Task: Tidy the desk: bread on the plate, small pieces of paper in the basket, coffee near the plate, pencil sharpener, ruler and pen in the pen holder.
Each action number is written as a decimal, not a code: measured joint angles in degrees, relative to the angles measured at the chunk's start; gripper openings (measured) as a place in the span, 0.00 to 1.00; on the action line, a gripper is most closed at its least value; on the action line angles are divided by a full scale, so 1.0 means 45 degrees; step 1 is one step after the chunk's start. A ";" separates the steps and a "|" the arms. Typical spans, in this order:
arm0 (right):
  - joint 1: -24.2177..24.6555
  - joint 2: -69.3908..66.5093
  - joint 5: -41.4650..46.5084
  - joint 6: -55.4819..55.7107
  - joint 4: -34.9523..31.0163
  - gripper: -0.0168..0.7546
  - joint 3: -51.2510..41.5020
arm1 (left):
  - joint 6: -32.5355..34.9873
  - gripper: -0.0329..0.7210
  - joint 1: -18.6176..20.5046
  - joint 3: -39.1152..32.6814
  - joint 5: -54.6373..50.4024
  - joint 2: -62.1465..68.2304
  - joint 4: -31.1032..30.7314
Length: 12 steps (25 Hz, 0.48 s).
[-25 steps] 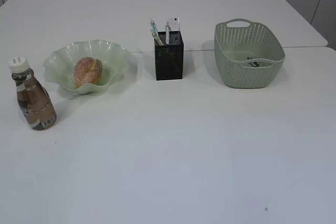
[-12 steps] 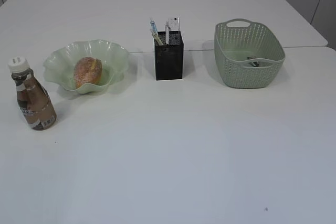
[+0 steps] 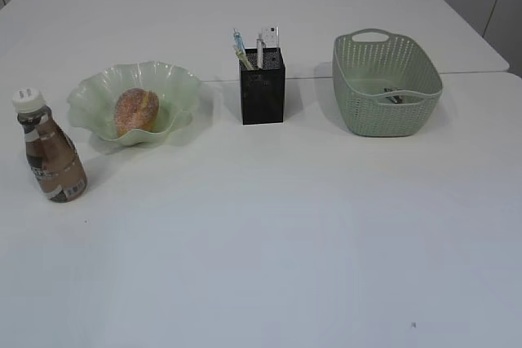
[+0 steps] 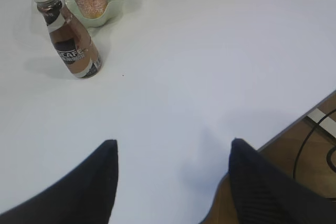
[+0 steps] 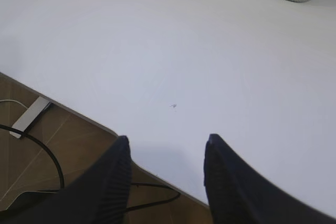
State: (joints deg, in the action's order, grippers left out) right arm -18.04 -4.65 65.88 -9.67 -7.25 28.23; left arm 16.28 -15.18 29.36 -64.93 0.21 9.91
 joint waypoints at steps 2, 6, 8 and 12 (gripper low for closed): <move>0.0000 0.0000 0.0000 0.0000 0.0000 0.50 0.0000 | 0.0000 0.66 0.0000 0.0000 0.0000 0.0000 0.0000; 0.0000 0.0000 0.0000 0.0000 0.0014 0.50 0.0000 | 0.0000 0.66 0.0029 0.0000 0.0000 0.0000 0.0000; 0.0025 0.0000 0.0000 0.0000 0.0014 0.50 0.0000 | 0.0000 0.66 0.0286 0.0000 0.0000 0.0000 0.0000; 0.0720 0.0000 0.0000 0.0000 0.0014 0.50 0.0000 | 0.0000 0.66 0.1364 0.0000 0.0000 0.0000 -0.0025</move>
State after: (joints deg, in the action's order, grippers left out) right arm -14.80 -4.65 65.88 -9.67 -7.18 28.23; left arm 16.28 -9.04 29.36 -64.93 0.21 9.80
